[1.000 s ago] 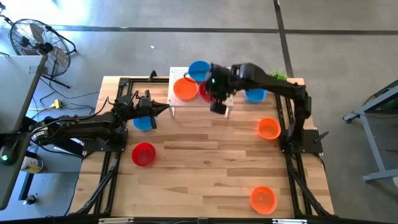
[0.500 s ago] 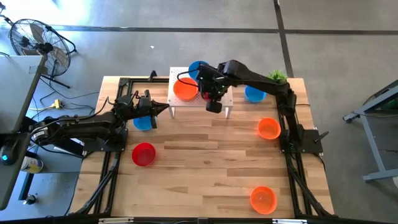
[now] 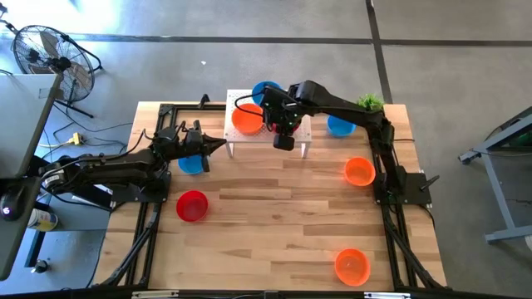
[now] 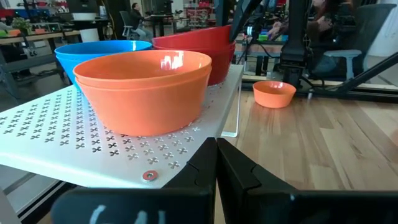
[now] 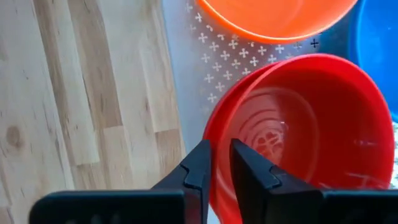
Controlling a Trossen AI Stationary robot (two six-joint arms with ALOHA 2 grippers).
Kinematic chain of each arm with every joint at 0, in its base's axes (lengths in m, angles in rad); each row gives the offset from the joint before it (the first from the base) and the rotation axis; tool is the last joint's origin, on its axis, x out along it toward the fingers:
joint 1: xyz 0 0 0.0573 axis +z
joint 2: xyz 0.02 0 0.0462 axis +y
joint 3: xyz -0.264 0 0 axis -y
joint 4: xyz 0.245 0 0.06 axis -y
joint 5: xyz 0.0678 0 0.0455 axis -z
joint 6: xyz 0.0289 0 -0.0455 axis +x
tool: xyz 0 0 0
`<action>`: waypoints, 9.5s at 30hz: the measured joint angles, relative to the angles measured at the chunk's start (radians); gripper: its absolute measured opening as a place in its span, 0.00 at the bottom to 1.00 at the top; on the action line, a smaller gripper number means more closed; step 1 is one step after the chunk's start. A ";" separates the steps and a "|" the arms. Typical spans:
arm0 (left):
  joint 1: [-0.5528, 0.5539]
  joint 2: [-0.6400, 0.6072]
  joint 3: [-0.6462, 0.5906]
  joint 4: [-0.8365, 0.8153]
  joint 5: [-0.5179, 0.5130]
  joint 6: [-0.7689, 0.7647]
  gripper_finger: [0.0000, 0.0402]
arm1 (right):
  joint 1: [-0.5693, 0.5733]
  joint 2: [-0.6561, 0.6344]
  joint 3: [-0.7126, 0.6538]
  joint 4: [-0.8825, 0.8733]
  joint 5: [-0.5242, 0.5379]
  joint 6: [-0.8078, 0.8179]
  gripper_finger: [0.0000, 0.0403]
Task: Pick & Place Mini bowls
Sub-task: Stack the red bowl on the red bowl on the shelf, then stack the blue bowl on the blue bowl on the shelf
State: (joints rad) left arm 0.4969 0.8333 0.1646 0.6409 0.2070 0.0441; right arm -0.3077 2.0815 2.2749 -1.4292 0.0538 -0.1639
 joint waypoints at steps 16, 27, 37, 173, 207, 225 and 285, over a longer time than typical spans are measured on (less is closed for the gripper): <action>0.000 0.000 0.000 -0.010 0.001 0.004 0.00 | 0.012 -0.075 0.004 0.016 0.006 -0.028 0.29; 0.000 0.000 0.000 -0.022 0.003 0.004 0.00 | 0.056 -0.214 -0.095 0.150 -0.099 -0.055 0.03; 0.000 0.000 0.000 -0.040 0.003 0.004 0.00 | 0.122 -0.495 -0.776 0.805 -0.274 -0.030 0.02; 0.069 0.860 1.886 -1.726 -0.126 0.582 0.00 | 0.255 -0.945 -1.831 1.980 -0.131 -0.063 0.00; 0.060 1.069 1.886 -1.691 -0.122 0.655 0.17 | 0.255 -0.945 -1.831 1.972 -0.132 -0.063 0.00; 0.059 1.069 1.886 -1.702 -0.187 0.671 0.02 | 0.255 -0.945 -1.832 1.971 -0.132 -0.063 0.00; 0.045 1.069 1.885 -1.701 -0.179 0.632 0.20 | 0.255 -0.945 -1.832 1.964 -0.132 -0.064 0.00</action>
State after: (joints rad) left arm 0.5421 1.9026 2.0499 -1.0605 0.0281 0.6758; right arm -0.0527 1.1366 0.4431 0.5346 -0.0787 -0.2283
